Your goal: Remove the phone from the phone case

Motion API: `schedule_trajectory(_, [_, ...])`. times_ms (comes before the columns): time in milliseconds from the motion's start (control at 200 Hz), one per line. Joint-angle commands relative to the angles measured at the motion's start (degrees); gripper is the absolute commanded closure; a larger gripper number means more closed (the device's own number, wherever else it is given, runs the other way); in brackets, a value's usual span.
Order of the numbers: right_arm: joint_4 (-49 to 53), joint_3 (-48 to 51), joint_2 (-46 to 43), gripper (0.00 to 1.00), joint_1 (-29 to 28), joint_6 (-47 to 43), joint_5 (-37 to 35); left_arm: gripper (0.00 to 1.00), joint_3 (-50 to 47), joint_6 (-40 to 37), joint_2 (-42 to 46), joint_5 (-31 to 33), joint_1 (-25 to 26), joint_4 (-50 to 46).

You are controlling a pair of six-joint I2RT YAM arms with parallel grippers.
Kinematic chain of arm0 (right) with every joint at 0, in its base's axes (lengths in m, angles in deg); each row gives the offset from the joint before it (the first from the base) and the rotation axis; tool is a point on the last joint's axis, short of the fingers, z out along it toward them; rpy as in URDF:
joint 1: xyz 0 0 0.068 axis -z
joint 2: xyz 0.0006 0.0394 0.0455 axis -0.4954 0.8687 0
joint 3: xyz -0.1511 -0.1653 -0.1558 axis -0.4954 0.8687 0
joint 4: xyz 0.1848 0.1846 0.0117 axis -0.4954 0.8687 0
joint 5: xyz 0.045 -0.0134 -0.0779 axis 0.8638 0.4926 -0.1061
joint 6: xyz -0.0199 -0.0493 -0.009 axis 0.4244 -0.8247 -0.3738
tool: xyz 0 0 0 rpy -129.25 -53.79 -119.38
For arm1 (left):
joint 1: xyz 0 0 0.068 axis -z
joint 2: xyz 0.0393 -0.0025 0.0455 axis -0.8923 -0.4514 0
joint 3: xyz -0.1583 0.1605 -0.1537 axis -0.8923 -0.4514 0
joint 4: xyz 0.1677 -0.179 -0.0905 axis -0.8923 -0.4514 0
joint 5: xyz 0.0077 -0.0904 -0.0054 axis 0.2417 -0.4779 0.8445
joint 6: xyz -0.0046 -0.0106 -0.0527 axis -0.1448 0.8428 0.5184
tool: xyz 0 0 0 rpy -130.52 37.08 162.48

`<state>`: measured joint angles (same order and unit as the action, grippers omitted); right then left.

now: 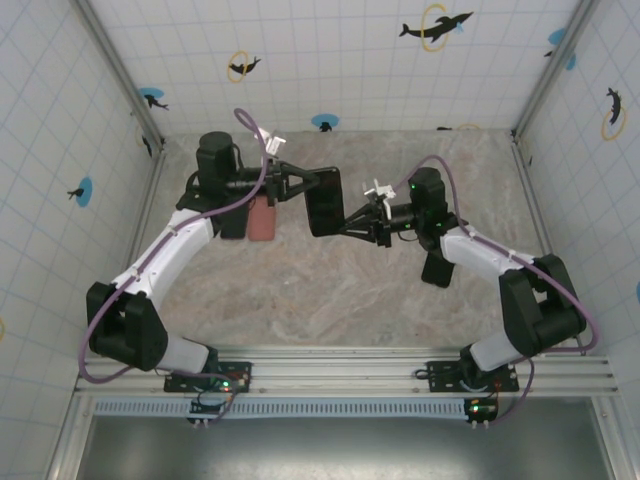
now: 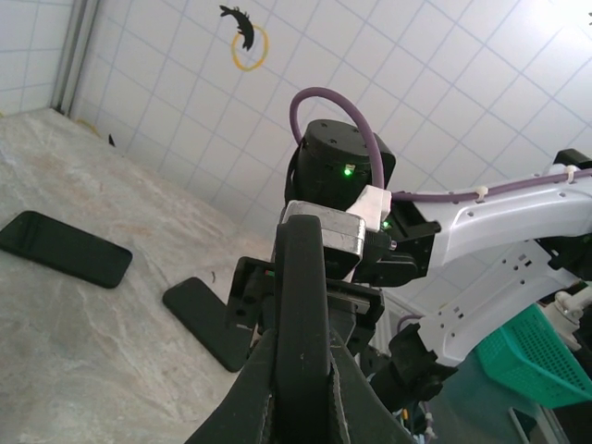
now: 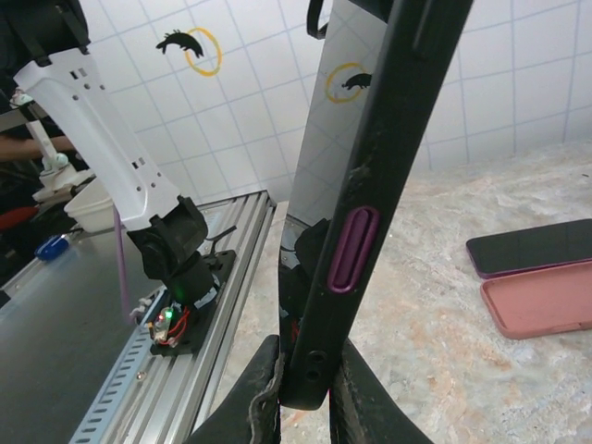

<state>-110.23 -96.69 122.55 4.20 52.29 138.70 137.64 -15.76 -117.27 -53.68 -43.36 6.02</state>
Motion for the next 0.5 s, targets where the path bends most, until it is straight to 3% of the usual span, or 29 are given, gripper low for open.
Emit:
schedule_trajectory(0, [2.6,-2.2,0.8,0.82,-0.4,-3.2,1.9,1.0,1.7,3.0,0.3,-3.0,-0.3,5.6])
schedule_trajectory(190, [7.0,-2.6,0.1,0.79,-0.4,-7.8,1.7,1.0,1.7,4.8,0.3,-3.4,-0.2,6.9])
schedule_trajectory(495, [7.1,-3.9,-0.9,0.8,-0.7,-7.9,1.8,1.0,1.1,5.9,0.2,-4.0,-0.3,7.2])
